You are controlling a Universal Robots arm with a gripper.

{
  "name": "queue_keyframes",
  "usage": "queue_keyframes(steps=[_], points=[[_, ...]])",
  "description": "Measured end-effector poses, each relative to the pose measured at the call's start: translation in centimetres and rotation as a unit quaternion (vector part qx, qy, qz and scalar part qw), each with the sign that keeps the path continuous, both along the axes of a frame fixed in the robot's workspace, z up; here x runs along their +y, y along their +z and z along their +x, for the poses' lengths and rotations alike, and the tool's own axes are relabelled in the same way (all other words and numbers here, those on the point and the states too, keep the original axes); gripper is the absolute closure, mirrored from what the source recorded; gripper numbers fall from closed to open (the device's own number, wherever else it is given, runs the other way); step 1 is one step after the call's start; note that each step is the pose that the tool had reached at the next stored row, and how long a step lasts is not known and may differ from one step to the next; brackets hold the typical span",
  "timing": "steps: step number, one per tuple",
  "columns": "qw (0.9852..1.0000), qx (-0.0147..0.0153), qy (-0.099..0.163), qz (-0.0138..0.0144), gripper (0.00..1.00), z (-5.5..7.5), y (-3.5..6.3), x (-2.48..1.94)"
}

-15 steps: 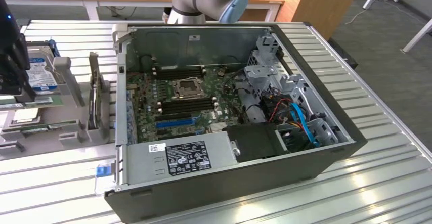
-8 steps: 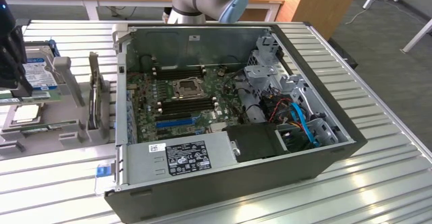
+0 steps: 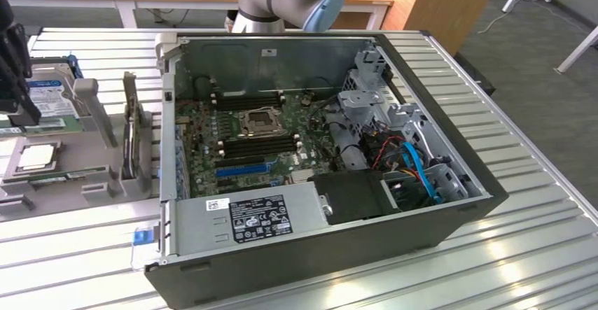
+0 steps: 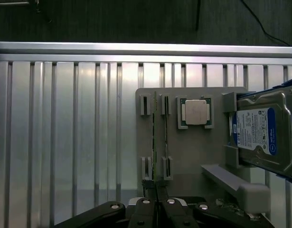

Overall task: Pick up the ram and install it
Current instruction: 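Pick up the ram and move it above insertion slot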

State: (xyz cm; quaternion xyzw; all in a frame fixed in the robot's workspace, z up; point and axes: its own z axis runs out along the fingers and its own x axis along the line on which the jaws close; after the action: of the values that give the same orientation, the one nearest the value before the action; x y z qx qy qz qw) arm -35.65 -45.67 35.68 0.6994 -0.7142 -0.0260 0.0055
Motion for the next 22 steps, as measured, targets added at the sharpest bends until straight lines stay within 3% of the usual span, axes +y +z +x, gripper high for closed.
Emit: queue_keyframes(steps=[22], points=[[1.0000, 0.0000, -0.003, 0.0000, 0.88, 0.1, 3.11, 0.00]])
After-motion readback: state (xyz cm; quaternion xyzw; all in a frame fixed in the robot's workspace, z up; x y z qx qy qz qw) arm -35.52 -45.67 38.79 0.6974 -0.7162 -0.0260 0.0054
